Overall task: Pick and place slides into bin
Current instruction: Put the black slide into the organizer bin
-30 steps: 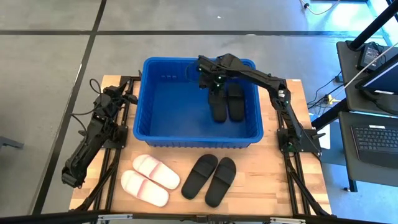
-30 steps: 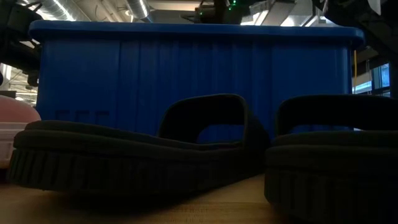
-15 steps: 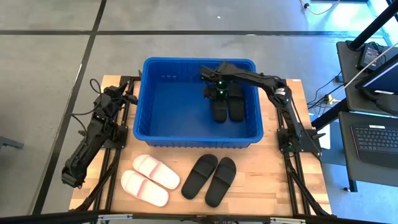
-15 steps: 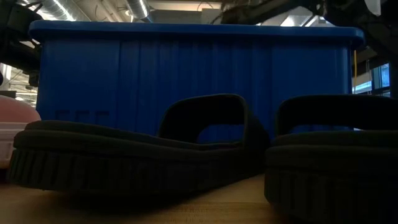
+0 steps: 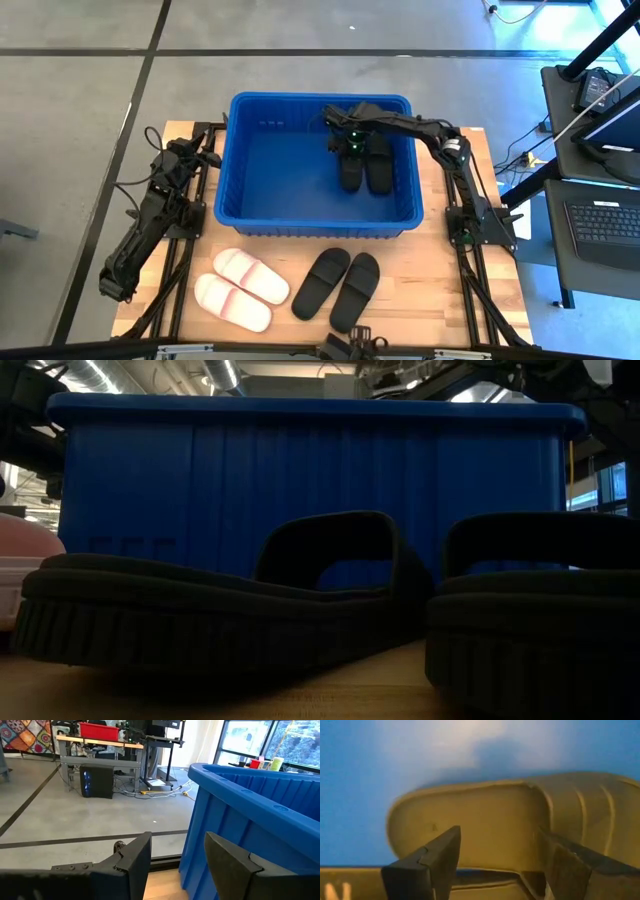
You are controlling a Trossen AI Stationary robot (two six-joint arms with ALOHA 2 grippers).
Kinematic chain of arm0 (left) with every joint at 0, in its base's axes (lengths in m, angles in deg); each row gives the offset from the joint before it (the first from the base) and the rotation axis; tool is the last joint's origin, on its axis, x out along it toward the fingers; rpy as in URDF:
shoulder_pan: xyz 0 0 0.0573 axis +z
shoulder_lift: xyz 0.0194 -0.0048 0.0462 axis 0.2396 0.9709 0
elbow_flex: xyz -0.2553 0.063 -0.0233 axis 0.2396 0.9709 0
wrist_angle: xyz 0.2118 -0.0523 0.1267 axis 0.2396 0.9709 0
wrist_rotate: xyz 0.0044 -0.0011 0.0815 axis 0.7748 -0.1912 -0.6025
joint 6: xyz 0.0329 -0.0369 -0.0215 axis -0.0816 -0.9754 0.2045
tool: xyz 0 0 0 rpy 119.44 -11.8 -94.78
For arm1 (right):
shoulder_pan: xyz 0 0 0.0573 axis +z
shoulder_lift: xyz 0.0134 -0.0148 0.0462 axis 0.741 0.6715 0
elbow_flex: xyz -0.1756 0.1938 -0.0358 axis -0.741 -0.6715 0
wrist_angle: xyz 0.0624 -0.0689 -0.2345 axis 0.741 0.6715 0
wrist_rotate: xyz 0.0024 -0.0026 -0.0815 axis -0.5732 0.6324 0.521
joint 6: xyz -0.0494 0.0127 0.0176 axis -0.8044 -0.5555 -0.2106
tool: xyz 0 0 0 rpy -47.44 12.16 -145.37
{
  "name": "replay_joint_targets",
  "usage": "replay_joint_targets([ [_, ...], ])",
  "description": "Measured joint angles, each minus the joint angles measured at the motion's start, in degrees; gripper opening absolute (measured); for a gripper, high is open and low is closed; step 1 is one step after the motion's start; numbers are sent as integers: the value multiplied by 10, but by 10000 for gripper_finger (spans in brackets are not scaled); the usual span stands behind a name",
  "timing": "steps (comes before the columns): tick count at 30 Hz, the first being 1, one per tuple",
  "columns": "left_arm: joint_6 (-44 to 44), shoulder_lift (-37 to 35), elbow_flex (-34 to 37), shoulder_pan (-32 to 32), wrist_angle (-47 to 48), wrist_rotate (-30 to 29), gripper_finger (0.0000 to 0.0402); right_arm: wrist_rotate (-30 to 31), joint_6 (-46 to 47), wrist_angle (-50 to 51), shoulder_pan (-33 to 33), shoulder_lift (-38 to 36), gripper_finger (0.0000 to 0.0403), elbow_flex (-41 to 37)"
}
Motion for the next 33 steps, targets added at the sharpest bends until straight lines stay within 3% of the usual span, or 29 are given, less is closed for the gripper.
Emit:
replay_joint_targets([
  [4, 0, 0, 0, 0, 0, 0, 178, 15, 13, -1, -4, 0, 251, 0],
  [13, 0, 0, 0, 0, 0, 0, 178, -10, 10, 30, -4, -3, 251, 0],
  [21, -1, 0, 0, 0, 0, 9, 178, -33, 32, 37, -3, -62, 251, 21],
  [26, 2, 0, 0, 1, -31, 71, 178, -103, 72, 21, -2, -152, 251, 25],
  [33, -2, 0, -5, 0, -208, 193, 178, -86, 103, 17, 13, -292, 251, 25],
])
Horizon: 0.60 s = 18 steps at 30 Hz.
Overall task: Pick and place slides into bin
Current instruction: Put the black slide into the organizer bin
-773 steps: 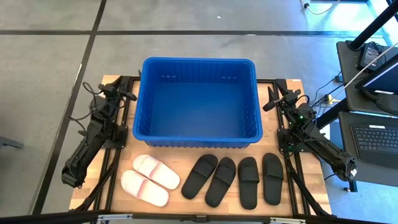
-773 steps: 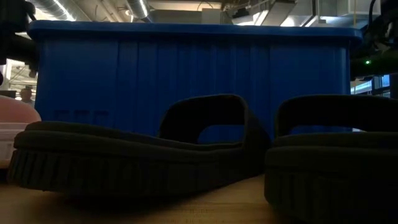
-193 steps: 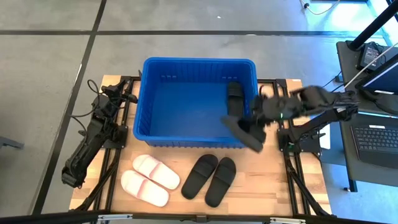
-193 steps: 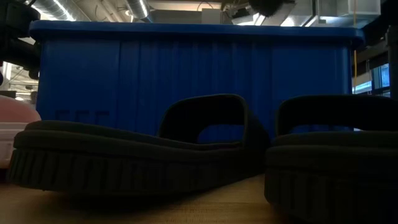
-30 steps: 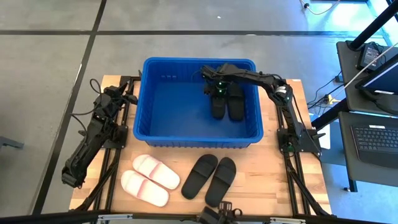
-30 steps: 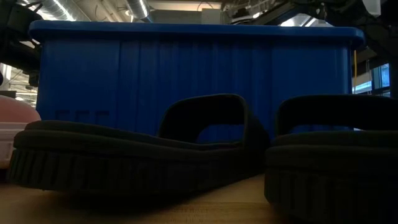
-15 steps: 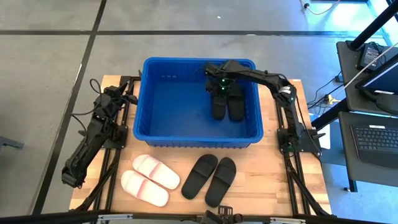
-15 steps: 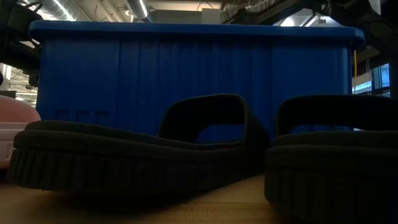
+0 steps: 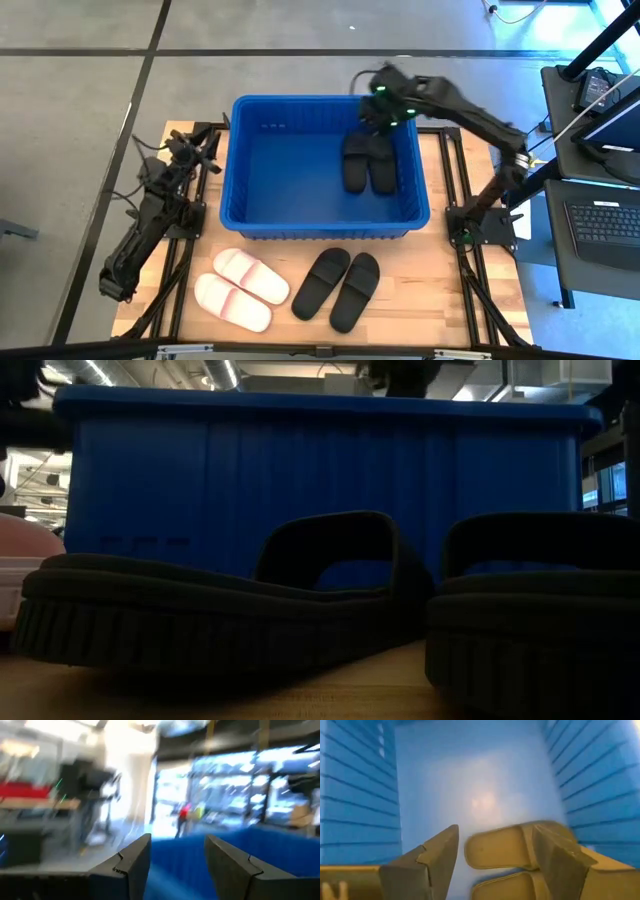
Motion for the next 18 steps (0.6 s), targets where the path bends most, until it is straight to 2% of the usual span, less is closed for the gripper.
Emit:
replay_joint_targets([
  [5, 8, 0, -66, 0, -3, 17, 178, 60, 28, 0, 7, -93, 251, 0],
  [9, 48, 0, -145, 0, 42, 25, 178, 73, 45, -30, 7, -162, 251, -41],
  [15, 58, 21, -275, 0, 224, 47, 178, 74, 75, -200, 7, -284, 251, -236],
  [18, 58, 45, -320, 0, 281, 65, 178, 74, 84, -267, 7, -334, 251, -326],
])
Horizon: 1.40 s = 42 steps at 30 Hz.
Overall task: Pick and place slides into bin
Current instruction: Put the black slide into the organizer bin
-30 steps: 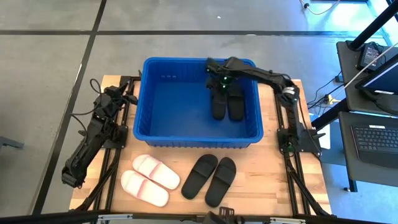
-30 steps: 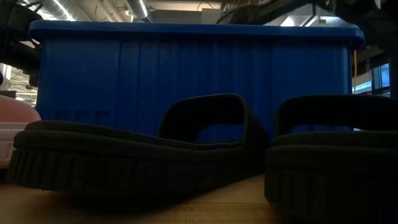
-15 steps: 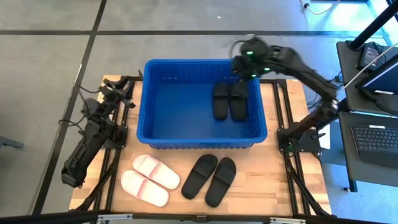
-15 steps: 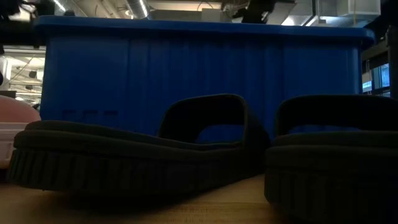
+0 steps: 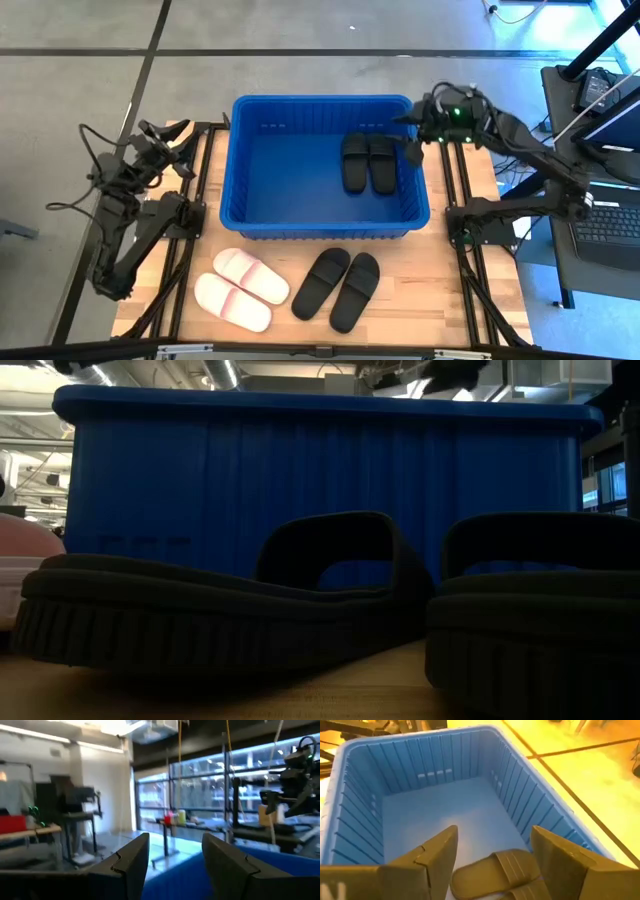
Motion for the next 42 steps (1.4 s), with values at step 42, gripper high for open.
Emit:
replay_joint_targets([
  [42, 243, 568, -429, -458, 45, -19, 178, 0, 65, -67, 0, -172, 251, -163],
])
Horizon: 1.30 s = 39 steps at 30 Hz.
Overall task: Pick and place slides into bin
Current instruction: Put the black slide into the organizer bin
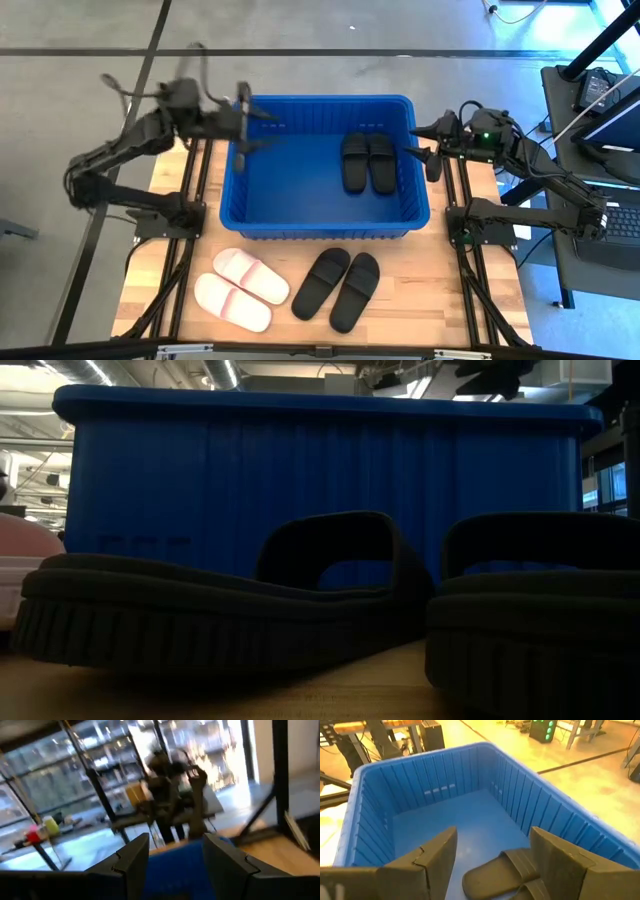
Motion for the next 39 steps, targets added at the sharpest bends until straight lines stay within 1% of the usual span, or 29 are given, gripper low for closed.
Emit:
replay_joint_targets([
  [5, 64, 65, -12, -147, 65, -187, 178, 0, -1, 38, 0, 0, 251, 0],
  [8, 95, 99, -13, -223, 83, -272, 178, 0, -8, 53, 0, 0, 251, 0],
  [14, 97, 167, -13, -349, 88, -363, 178, 0, -45, 71, 0, 0, 251, 0],
  [18, 73, 222, -13, -405, 88, -415, 178, 0, -64, 73, 0, 0, 251, 0],
  [22, 59, 281, -13, -439, 88, -449, 178, 0, -81, 73, 0, 0, 251, 0],
  [28, -27, 359, -13, -464, 88, -449, 178, 0, -91, 73, 0, 0, 251, 0],
  [36, -90, 433, -13, -492, 83, -385, 178, 0, -91, 73, 0, 0, 251, 0],
  [39, -90, 456, -13, -495, 66, -385, 178, 0, -92, 73, 0, 0, 251, 0],
])
